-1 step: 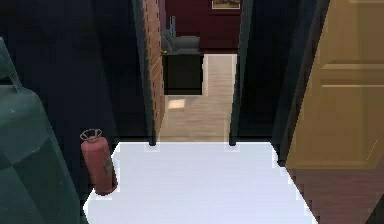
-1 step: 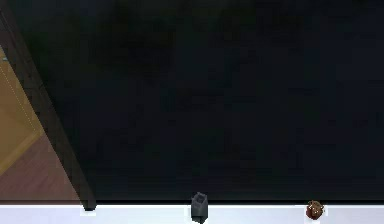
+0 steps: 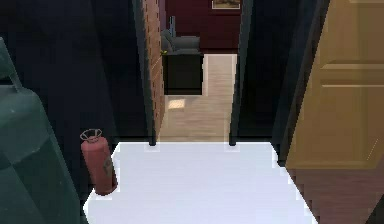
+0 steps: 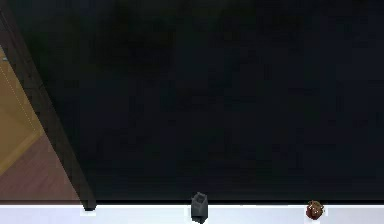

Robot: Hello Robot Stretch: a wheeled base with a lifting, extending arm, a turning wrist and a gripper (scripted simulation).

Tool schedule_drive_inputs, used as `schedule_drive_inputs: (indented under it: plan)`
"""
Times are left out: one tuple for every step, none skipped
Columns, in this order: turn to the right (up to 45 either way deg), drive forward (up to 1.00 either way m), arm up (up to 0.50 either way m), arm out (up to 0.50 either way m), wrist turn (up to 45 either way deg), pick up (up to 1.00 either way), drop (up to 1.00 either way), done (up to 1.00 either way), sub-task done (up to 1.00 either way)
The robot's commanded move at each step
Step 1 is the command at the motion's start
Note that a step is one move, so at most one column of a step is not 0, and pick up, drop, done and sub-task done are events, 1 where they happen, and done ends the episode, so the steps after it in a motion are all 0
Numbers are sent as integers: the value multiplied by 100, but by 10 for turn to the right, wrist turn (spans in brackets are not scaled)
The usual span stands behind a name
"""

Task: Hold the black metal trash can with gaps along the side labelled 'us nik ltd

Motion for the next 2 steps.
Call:
schedule_drive_inputs:
  plan:
    - [0, 0, 0, 48, 0, 0, 0, 0, 0]
    - [0, 0, 0, 0, 450, 0, 0, 0, 0]
